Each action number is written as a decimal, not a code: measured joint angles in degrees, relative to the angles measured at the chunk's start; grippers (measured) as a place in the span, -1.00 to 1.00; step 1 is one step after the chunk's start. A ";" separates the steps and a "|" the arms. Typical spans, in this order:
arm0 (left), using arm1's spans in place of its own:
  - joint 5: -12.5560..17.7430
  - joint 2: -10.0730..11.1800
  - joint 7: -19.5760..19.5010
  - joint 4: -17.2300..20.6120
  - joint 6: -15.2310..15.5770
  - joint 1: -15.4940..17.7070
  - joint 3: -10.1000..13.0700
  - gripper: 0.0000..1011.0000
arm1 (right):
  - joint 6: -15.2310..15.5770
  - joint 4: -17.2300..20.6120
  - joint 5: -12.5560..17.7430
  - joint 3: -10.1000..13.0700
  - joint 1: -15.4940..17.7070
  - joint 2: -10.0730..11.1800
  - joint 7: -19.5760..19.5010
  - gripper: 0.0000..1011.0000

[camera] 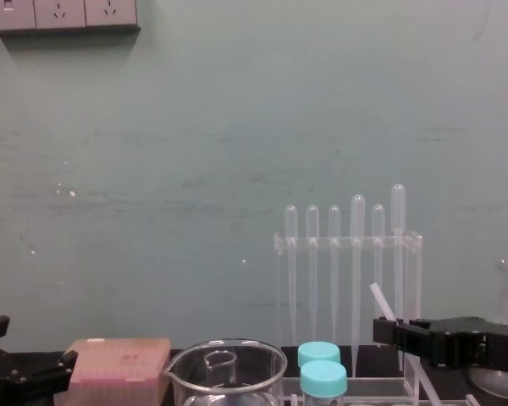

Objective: Pick up the stirring rod with one hand, then place it down.

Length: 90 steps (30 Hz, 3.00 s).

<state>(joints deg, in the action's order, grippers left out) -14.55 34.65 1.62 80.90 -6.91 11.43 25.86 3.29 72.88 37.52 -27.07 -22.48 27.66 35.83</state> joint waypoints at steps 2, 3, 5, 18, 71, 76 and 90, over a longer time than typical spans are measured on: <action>0.00 0.00 0.00 0.00 0.00 0.00 0.00 0.98 | 0.00 0.00 0.00 0.00 0.00 0.00 -0.01 -0.85; 0.00 0.00 0.00 0.00 0.00 0.00 0.00 0.98 | 0.00 0.00 0.00 0.00 0.00 0.00 -0.01 -0.85; 0.00 0.00 0.00 0.00 0.00 0.00 0.00 0.98 | -0.26 0.00 -0.03 0.03 0.02 0.00 -0.04 -0.85; 0.00 0.00 0.00 0.00 0.00 0.00 0.00 0.98 | -11.30 3.12 -0.72 4.82 1.91 -1.92 -2.23 -0.86; 0.00 0.00 0.00 0.00 0.00 0.00 0.00 0.98 | -30.78 -1.60 -6.19 9.38 3.06 -7.28 -0.39 -0.86; 0.00 0.00 0.00 0.00 0.00 0.00 0.00 0.98 | -30.78 -1.60 -6.18 9.38 3.07 -7.28 -0.38 -0.86; 0.00 0.00 0.00 0.00 0.00 0.00 0.00 0.98 | -30.78 -1.60 -6.19 9.38 3.06 -7.28 -0.38 -0.86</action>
<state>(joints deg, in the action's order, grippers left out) -14.55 34.65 1.62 80.90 -6.91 11.43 25.86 -27.49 71.29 31.34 -17.70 -19.42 20.38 35.44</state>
